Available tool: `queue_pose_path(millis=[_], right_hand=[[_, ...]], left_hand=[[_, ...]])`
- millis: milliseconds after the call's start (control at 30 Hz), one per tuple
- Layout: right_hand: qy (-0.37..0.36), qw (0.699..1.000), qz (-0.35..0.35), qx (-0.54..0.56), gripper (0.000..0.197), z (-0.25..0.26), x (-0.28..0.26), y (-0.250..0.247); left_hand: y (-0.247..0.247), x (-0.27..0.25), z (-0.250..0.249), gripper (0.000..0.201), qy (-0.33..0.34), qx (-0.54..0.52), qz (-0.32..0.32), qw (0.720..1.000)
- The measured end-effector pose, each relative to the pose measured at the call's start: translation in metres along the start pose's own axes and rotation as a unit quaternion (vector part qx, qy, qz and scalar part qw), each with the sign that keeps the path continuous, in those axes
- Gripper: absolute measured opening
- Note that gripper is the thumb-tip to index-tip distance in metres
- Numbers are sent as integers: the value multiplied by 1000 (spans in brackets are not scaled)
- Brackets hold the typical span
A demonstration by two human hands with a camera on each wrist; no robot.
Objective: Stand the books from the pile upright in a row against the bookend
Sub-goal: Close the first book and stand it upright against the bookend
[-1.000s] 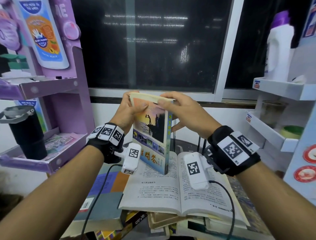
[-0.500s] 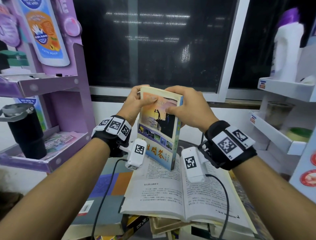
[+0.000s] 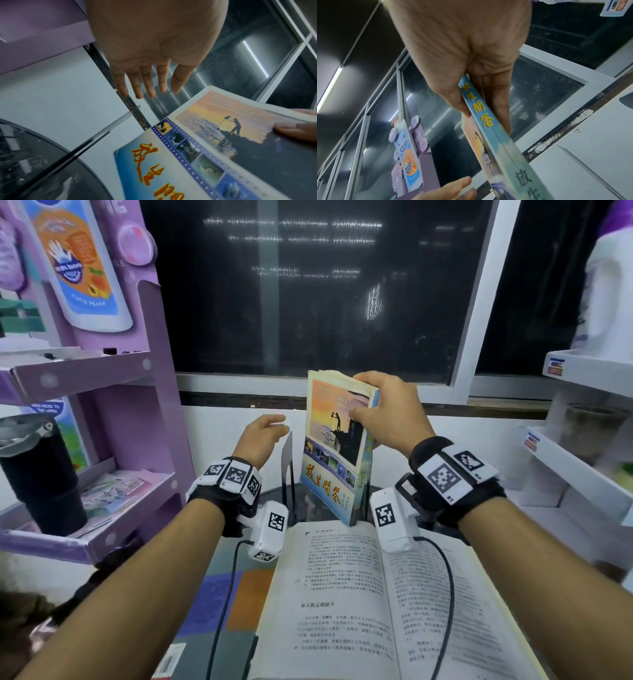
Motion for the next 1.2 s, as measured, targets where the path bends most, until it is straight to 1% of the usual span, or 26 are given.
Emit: queue_pose_path(millis=[167,267,367,500,600,700,767,967,1100,1200], right_hand=[[25,1000,-4,10,29,-16,29,15],[41,999,-2,17,33,-26,46,32],[69,998,-1,12,37,-42,59,50],[97,995,5,0,39,-60,71,71],[110,993,29,-22,38,-70,79,90],[127,990,59,-31,45,-81,85,110],[129,988,74,-46,46,-84,87,121],[103,986,127,-38,48,-78,93,150],[93,983,155,-34,43,-72,95,164],[96,979,180,-22,47,-67,93,167]], left_hand=[[-3,18,33,28,-48,19,-2,999],[-4,24,46,27,-72,25,-3,997],[-1,28,54,26,-79,20,7,997],[5,31,56,22,-82,-21,17,996],[8,31,58,21,-81,-54,21,995],[6,29,57,22,-78,-57,26,995],[5,29,57,23,-80,-57,32,995],[5,27,58,24,-88,-60,56,993],[6,25,57,24,-90,-62,71,991],[7,24,57,25,-90,-65,79,991]])
Point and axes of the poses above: each hand's wrist, its own x-axis towards the middle knuckle, its own y-axis out of the palm, z = x × y, the point moved 10 cm from there along x, towards the middle knuckle, and after that the axes turned 13 degrees about z, right-handed, at the moved point
